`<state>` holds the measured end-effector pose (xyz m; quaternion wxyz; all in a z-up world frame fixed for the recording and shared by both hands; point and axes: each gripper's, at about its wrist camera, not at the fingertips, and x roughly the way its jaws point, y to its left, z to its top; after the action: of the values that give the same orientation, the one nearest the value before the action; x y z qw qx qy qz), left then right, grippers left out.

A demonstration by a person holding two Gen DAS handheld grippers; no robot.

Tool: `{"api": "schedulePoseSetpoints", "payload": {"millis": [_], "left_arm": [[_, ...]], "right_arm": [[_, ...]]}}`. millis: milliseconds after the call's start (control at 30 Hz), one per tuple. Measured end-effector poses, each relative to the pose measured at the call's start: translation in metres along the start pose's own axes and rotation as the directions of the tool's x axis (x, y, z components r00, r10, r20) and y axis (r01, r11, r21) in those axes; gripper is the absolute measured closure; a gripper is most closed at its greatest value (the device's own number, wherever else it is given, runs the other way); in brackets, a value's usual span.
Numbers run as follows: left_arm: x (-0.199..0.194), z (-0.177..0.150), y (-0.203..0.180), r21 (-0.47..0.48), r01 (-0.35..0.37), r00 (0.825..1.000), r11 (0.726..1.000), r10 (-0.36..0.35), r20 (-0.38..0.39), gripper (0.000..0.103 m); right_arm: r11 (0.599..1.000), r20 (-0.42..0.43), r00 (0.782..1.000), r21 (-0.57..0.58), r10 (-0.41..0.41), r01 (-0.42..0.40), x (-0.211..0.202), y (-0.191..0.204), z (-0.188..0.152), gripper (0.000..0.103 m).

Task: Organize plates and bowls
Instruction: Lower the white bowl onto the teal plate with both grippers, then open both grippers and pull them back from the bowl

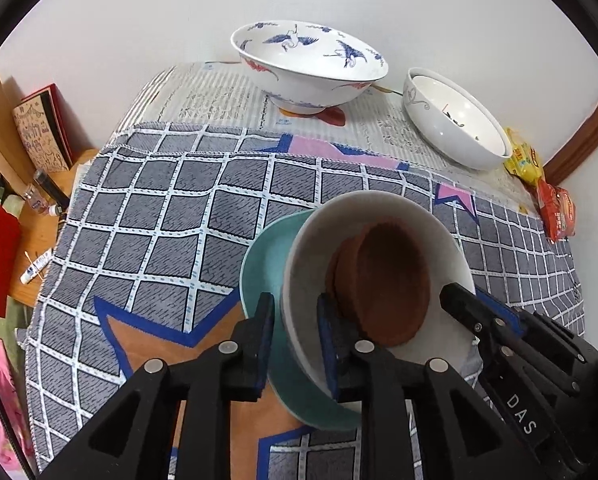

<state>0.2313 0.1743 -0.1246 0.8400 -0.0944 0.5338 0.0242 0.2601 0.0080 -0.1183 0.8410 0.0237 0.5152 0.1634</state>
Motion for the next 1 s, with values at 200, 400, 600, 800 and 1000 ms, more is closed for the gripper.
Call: {"api": "schedulePoseSetpoints", "payload": {"millis": [200,400,600,800,1000], "left_arm": [[-0.018,-0.012,-0.003,0.002,-0.013,1.000,1.000,0.013,0.014,0.078],[-0.053,-0.031,-0.012,0.004,-0.019,0.997,1.000,0.019,0.073,0.066],[-0.086,-0.056,-0.050,0.052,-0.017,0.991,0.998,0.010,0.132,0.047],[-0.116,-0.087,-0.088,0.119,0.039,0.984,0.992,-0.058,0.167,0.044],[-0.144,-0.118,-0.115,0.140,0.034,0.976,0.990,-0.063,0.210,0.032]], "right_arm": [[1.000,0.007,1.000,-0.015,0.009,-0.008,-0.019,0.003,-0.012,0.088],[0.998,0.049,0.998,-0.039,-0.048,0.050,-0.057,0.001,-0.030,0.079],[0.996,0.101,0.991,0.004,-0.087,0.087,-0.109,-0.019,-0.054,0.059],[0.983,0.154,0.972,0.070,-0.178,0.169,-0.164,-0.054,-0.086,0.049],[0.978,0.158,0.971,0.138,-0.177,0.156,-0.205,-0.082,-0.116,0.042]]}}
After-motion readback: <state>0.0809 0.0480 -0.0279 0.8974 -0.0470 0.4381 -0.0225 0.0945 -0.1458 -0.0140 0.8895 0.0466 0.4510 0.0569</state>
